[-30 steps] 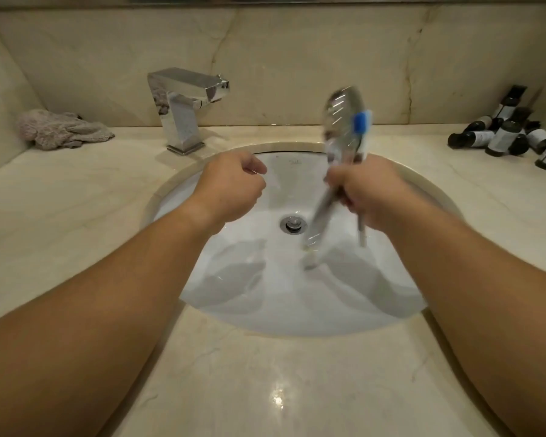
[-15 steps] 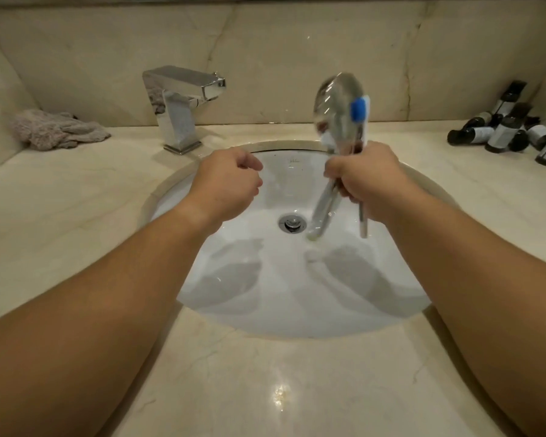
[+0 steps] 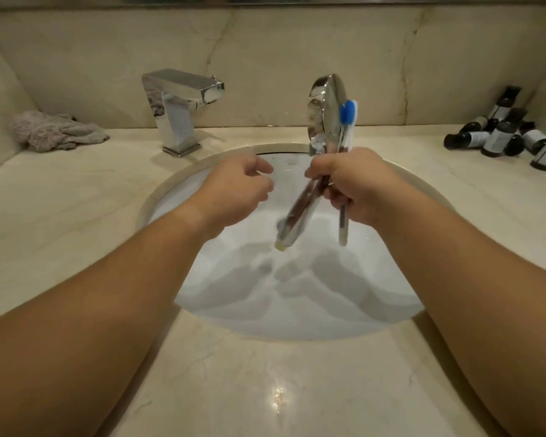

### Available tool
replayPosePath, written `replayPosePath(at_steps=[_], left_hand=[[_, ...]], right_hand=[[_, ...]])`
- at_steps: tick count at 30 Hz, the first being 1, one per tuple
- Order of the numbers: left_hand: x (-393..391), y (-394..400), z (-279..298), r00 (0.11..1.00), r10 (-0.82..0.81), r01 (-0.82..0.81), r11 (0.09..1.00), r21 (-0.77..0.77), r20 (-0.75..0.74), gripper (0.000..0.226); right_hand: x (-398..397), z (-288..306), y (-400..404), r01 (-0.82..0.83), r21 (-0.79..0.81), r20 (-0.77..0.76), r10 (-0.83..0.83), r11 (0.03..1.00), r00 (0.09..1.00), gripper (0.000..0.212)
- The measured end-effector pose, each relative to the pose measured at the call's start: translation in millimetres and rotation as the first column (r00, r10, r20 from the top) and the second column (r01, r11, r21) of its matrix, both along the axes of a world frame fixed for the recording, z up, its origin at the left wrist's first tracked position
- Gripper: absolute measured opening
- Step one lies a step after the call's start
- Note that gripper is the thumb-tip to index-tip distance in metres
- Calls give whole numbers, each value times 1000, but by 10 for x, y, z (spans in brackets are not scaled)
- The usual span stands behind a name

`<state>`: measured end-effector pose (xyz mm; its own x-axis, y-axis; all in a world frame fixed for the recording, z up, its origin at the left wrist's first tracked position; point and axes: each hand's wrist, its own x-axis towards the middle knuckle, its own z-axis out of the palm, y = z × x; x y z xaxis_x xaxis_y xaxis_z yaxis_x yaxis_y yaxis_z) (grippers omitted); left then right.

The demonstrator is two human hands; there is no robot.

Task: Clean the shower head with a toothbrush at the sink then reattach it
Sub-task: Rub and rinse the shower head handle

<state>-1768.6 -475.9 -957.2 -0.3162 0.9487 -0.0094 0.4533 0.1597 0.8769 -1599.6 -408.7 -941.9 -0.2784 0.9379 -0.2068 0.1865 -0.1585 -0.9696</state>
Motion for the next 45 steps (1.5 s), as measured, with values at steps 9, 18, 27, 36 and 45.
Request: replayPosePath(at_steps=[9,18,27,36,45], left_hand=[[180,-59,-2,918,-287,298,955,-1,273,49],[212,-8,76,903,-125,132,991,12,411,6],[100,-169,378,994,-97,99,994,-50,55,12],[91,-318,379,984,-140,138,990,-25,-106,8],[340,-464,540,987,-157,158,987,-12,43,8]], right_hand=[[-124,-66,-213,-141,-44,-85,137,989,987,18],[90,372,-365,-15,89,193,-2,996,981,25],[345,464,-667,-237,181,899,-63,955,433,32],[652,523,-981,-14,340,688,-239,940,686,34],[847,435,-1359,140,117,609,-182,983,772,28]])
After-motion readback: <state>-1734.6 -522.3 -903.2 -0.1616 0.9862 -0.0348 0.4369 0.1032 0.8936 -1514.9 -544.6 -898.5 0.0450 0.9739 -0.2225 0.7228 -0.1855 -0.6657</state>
